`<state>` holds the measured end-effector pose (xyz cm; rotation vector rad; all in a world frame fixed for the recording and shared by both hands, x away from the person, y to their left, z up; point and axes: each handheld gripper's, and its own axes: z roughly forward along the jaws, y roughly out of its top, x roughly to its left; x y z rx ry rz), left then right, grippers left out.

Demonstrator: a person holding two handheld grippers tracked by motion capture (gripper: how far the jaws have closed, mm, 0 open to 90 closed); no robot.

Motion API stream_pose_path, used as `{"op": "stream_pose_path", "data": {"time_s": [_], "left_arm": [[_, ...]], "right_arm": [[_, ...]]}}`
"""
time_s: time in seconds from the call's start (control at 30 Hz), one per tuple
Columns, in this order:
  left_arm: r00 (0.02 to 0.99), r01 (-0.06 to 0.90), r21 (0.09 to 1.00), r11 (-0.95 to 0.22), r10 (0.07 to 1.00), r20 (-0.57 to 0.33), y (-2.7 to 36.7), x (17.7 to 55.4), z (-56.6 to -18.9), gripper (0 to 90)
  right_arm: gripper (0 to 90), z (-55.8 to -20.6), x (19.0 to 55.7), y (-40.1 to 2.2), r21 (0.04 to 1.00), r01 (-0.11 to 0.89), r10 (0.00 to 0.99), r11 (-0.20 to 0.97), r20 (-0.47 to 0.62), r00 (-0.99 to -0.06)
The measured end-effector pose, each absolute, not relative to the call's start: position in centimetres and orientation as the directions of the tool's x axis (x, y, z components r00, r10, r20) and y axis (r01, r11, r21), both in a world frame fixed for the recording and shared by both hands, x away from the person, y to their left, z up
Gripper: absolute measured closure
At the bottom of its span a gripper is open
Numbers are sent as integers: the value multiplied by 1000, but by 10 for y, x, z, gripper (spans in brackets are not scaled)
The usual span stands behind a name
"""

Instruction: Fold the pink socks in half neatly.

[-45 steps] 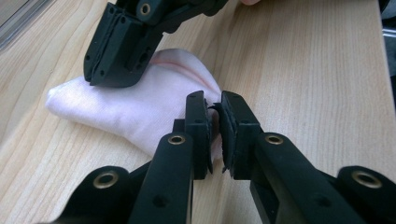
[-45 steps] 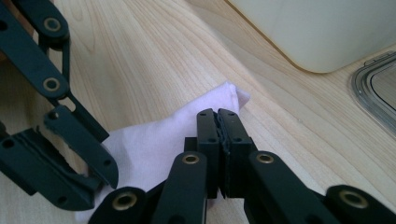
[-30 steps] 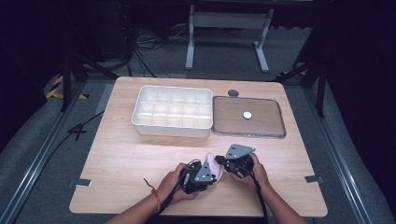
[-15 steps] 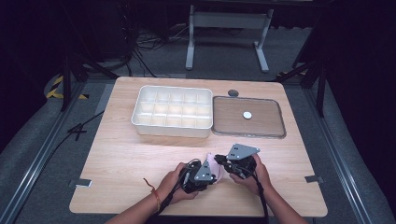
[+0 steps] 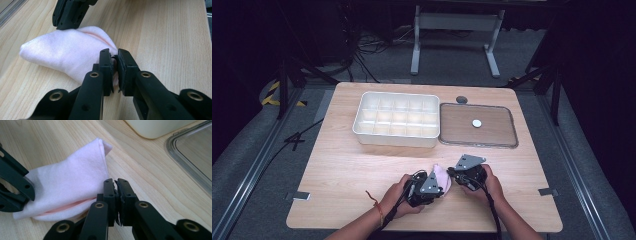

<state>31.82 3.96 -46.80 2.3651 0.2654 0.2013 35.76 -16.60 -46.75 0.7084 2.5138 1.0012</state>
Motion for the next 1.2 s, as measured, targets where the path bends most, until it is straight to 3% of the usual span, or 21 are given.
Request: {"op": "stream_pose_path", "data": {"time_s": [0.17, 0.3, 0.43, 0.57, 0.83, 1.0, 1.2], "left_arm": [[967, 134, 696, -706, 248, 64, 40, 319, -468, 819], [967, 133, 691, -710, 245, 66, 40, 319, -468, 819], [967, 133, 696, -706, 246, 64, 40, 318, -468, 819], [966, 133, 694, -708, 248, 68, 40, 318, -468, 818], [967, 129, 696, -707, 244, 69, 40, 319, -468, 808], [967, 136, 681, -720, 246, 67, 41, 318, -464, 770], [953, 160, 697, -699, 293, 76, 63, 320, -443, 708]], "right_arm": [[840, -447, 354, -171, 781, 292, 579, 552, -107, -808], [757, -439, 349, -165, 816, 283, 563, 504, -62, -824], [684, -445, 346, -152, 794, 285, 540, 536, -63, -839], [618, -457, 351, -147, 753, 320, 538, 575, -54, -841], [494, -471, 369, -154, 728, 456, 564, 513, 115, -818], [496, -475, 375, -158, 726, 480, 555, 492, 163, -816], [599, -479, 378, -160, 722, 506, 518, 472, 238, -822]]}}
